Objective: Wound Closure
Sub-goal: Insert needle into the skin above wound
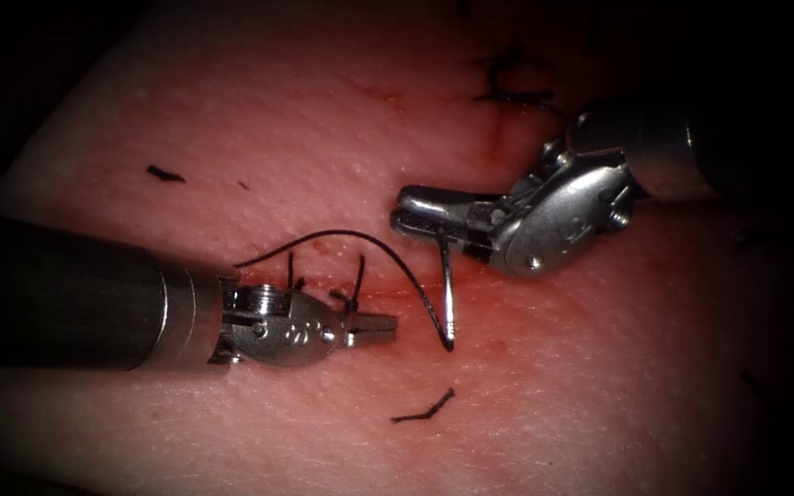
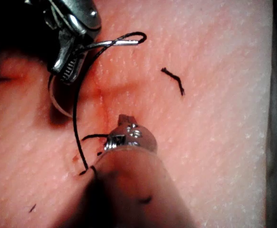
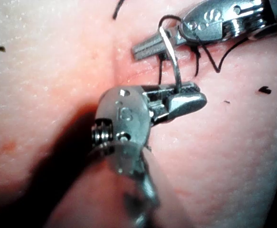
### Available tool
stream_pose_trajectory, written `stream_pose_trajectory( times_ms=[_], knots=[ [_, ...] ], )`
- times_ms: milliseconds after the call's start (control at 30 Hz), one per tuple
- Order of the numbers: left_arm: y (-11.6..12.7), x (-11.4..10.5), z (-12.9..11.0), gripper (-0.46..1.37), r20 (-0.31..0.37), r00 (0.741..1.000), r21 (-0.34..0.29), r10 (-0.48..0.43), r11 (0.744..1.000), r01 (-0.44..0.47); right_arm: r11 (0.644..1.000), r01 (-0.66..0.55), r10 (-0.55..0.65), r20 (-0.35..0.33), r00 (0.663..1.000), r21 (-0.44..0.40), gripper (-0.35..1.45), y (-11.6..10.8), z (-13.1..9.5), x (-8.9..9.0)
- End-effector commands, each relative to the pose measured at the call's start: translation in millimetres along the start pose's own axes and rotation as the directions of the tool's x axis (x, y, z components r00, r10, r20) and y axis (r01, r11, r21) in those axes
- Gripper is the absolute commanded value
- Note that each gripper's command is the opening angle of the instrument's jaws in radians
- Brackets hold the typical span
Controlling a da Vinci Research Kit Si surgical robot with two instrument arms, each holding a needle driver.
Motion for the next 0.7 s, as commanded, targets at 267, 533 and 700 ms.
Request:
stream_pose_trajectory(
  times_ms=[267, 533, 700],
  knots=[
    [0.0, 0.1, 0.1, -0.35, 0.0, 1.0, -0.01, 0.0, 1.0, 0.0, 1.0, 0.007, -0.007, 0.003, 1.0, -0.017, -0.35, -0.9, -0.1, 0.0],
    [0.0, 0.1, 0.1, -0.35, -0.001, 1.0, -0.012, 0.0, 1.0, 0.0, 1.0, 0.012, -0.012, 0.008, 1.0, -0.024, -0.35, -1.4, -0.2, -0.1],
    [0.0, 0.1, 0.1, -0.35, -0.001, 1.0, -0.012, 0.0, 1.0, 0.0, 1.0, 0.011, -0.011, 0.009, 1.0, -0.024, -0.35, -1.3, -0.2, 0.0]
  ],
)
